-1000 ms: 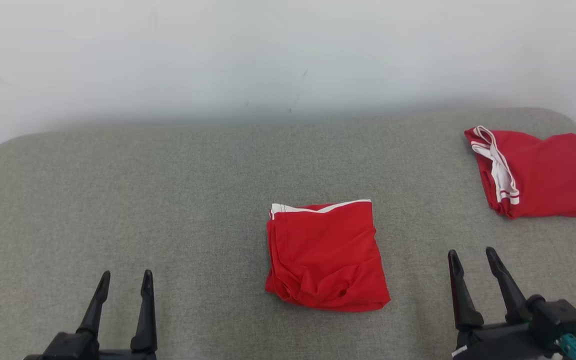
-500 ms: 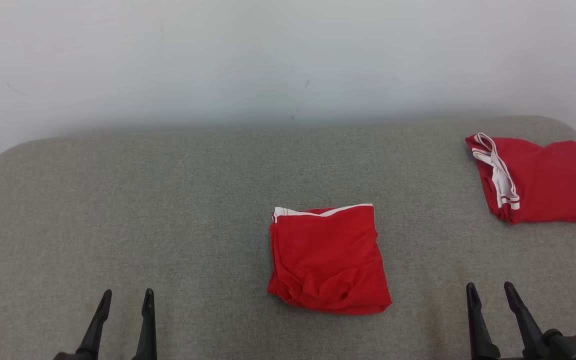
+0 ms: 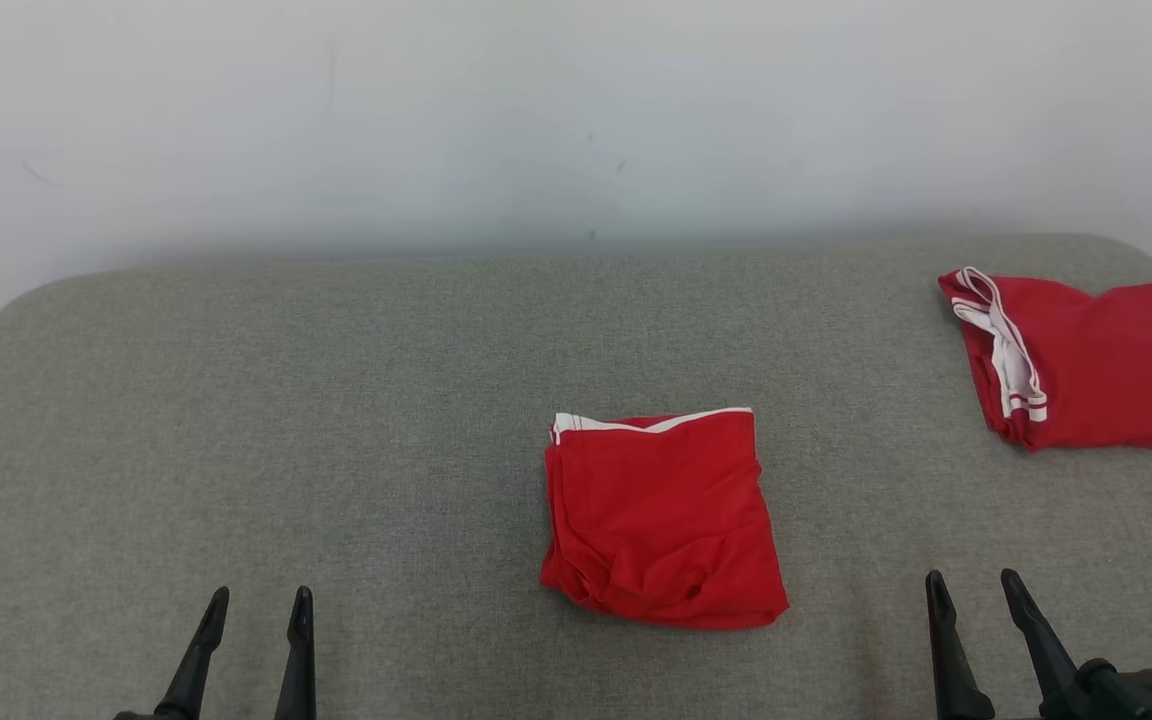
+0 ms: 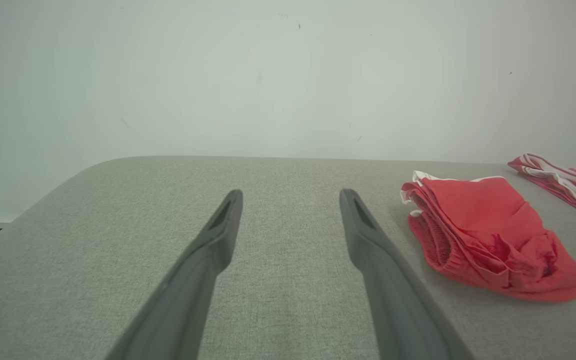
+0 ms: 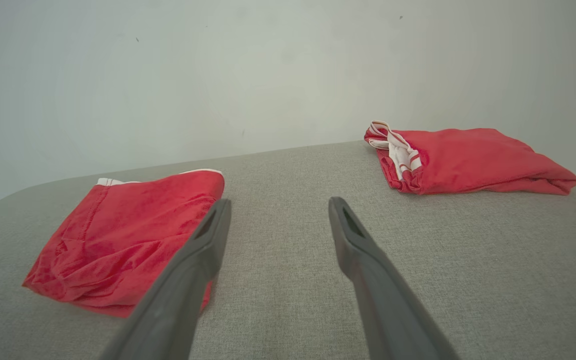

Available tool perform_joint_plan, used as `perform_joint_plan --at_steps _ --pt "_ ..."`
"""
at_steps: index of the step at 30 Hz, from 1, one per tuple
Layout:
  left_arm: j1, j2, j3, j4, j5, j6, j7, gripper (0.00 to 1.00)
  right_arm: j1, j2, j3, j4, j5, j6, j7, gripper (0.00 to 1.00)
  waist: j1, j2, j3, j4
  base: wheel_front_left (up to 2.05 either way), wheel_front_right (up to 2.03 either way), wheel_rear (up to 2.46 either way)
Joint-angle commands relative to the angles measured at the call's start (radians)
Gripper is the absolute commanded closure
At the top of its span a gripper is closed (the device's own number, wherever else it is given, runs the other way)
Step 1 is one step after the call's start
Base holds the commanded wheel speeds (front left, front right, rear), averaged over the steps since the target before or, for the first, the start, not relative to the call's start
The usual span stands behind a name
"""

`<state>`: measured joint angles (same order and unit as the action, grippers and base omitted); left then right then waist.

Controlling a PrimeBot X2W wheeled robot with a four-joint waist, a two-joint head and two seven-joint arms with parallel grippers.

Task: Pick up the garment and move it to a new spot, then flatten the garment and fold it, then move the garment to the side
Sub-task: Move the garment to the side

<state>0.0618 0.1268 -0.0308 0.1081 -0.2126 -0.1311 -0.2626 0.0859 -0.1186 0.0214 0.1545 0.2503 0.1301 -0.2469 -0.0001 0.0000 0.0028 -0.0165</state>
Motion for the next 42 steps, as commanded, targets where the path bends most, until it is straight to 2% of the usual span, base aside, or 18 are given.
perform_joint_plan --at_steps 1,7,15,25,35,42 --pt "0.012 0.005 0.000 0.000 0.006 0.001 -0.003 0.00 0.003 0.002 0.001 0.002 -0.007 0.000 -0.001 0.00 0.0001 0.0000 0.001 0.001 0.00 0.00 0.00" --pt "0.000 0.000 0.001 0.006 0.009 0.001 -0.003 0.00 -0.030 0.008 0.006 0.026 0.001 0.000 -0.002 0.00 0.0001 0.0000 0.008 0.008 0.00 0.00 0.00" --pt "-0.040 -0.011 -0.025 0.013 0.015 0.001 -0.003 0.00 -0.180 -0.015 0.039 0.110 -0.014 0.000 0.008 0.00 0.0001 0.0000 0.033 0.054 0.00 0.00 0.00" --pt "-0.112 -0.007 -0.089 0.041 0.002 0.001 -0.003 0.00 -0.367 -0.028 0.045 0.331 -0.021 0.000 0.046 0.00 0.0001 0.0000 0.079 0.151 0.00 0.00 0.00" --pt "-0.149 -0.011 -0.109 0.055 -0.007 0.001 -0.003 0.00 -0.483 -0.024 0.067 0.554 -0.025 0.000 0.047 0.00 0.0001 0.0000 0.117 0.193 0.00 0.00 0.00" --pt "-0.163 -0.012 -0.106 0.058 -0.006 0.001 -0.003 0.00 -0.513 -0.003 0.091 0.699 -0.018 0.000 0.068 0.00 0.0001 0.0000 0.133 0.197 0.00 0.00 0.00"
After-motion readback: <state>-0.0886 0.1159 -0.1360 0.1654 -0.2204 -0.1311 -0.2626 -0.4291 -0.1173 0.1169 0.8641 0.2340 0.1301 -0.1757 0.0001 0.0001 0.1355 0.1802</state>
